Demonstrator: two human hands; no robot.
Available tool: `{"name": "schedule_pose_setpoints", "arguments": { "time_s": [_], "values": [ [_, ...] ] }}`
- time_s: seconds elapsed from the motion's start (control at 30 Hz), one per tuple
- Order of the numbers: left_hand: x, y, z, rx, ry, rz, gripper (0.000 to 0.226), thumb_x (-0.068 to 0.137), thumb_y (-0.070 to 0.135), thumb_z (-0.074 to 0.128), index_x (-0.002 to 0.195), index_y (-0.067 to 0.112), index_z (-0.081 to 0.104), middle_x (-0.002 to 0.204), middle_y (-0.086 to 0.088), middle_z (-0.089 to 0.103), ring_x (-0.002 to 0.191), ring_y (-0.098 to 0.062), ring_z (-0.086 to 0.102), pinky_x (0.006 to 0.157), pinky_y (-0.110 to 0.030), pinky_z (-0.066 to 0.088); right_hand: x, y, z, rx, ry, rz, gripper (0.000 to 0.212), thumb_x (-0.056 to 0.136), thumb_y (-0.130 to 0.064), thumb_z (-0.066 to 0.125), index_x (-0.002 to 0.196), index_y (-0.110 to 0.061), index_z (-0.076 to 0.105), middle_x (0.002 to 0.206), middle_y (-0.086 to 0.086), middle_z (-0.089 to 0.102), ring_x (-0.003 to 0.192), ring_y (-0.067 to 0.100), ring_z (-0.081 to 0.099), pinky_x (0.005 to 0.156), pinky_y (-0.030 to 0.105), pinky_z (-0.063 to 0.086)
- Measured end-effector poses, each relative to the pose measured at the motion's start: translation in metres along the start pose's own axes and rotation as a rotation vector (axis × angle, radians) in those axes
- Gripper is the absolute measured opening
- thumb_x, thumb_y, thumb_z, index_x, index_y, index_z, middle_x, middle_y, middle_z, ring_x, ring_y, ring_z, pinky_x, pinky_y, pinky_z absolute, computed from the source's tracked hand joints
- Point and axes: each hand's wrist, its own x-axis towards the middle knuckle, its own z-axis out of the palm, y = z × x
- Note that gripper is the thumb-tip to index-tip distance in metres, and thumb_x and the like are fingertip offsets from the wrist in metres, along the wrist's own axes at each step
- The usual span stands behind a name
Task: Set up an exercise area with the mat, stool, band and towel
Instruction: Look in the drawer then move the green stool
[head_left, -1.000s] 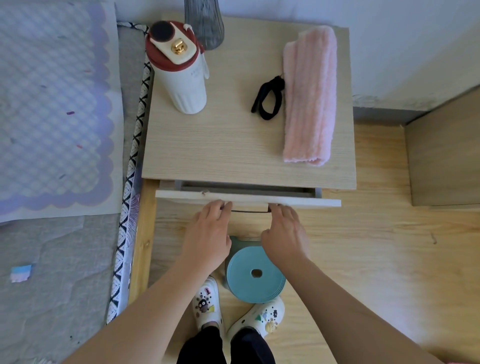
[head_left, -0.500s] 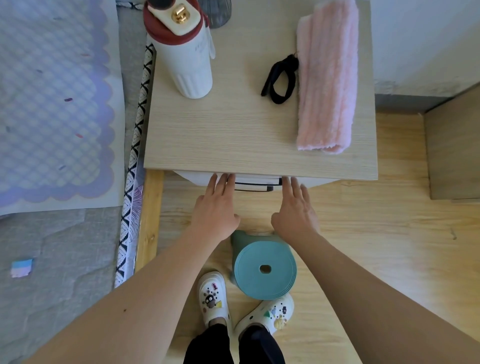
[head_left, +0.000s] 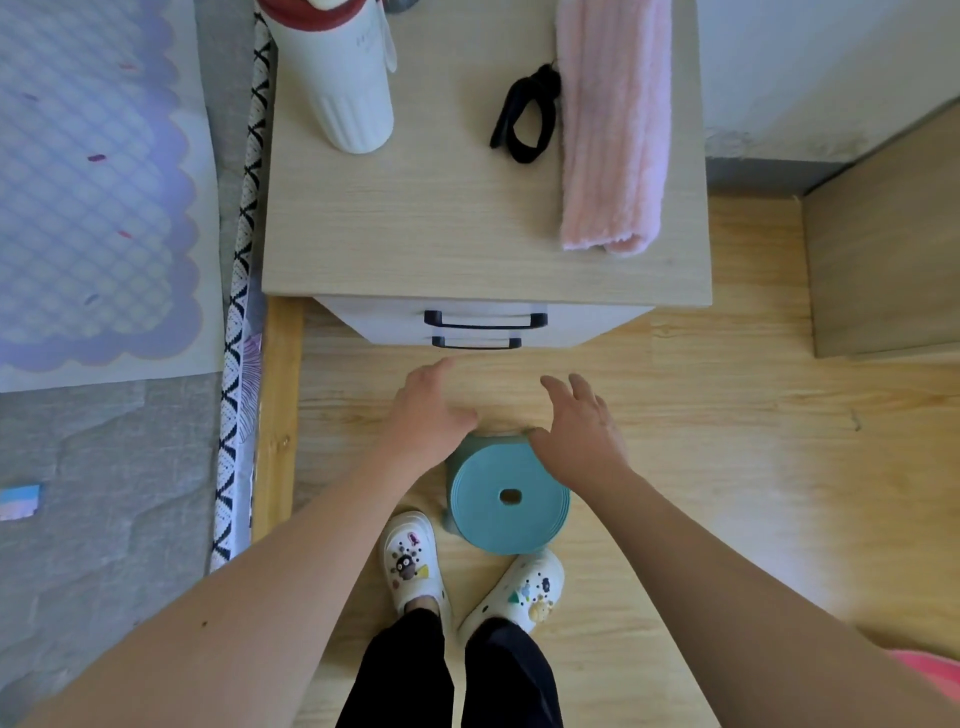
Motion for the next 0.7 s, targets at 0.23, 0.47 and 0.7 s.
{"name": "schedule_pose_setpoints", "arguments": {
  "time_s": [0.23,0.47,0.7],
  "values": [
    [-0.012,-0.051,0.055,-0.175,-0.078,-0.161,0.084,0.082,0.039,0.070,0.150,0.028,0.022,0.156,0.001,0.024,0.141,-0.021,0.029,0.110,-0.041,0.031,-0.007,0.060,0.055,0.090,-0.080,0.136,0.068,0.087,-0.015,0.051,0.150,-0.022,0.027,0.153,0.005,0.028,0.135,0.028,0.035,0.104,0.038,0.036],
    [0.010,-0.115,0.141,-0.281,-0.059,-0.319,0.089,0.076,0.042,0.076,0.148,0.025,0.026,0.155,-0.003,0.027,0.140,-0.023,0.030,0.109,-0.046,0.036,0.024,0.129,0.136,0.160,-0.125,0.209,0.062,0.087,-0.019,0.054,0.146,-0.019,0.033,0.142,0.011,0.043,0.129,0.031,0.043,0.101,0.038,0.037],
    [0.052,-0.172,0.208,-0.348,-0.017,-0.435,0.098,0.070,0.045,0.081,0.148,0.019,0.029,0.152,-0.004,0.035,0.136,-0.022,0.037,0.110,-0.042,0.035,0.078,0.181,0.207,0.424,-0.073,0.312,0.075,0.087,-0.038,0.066,0.150,-0.022,0.030,0.145,0.009,0.046,0.131,0.029,0.045,0.098,0.037,0.040]
  ]
}}
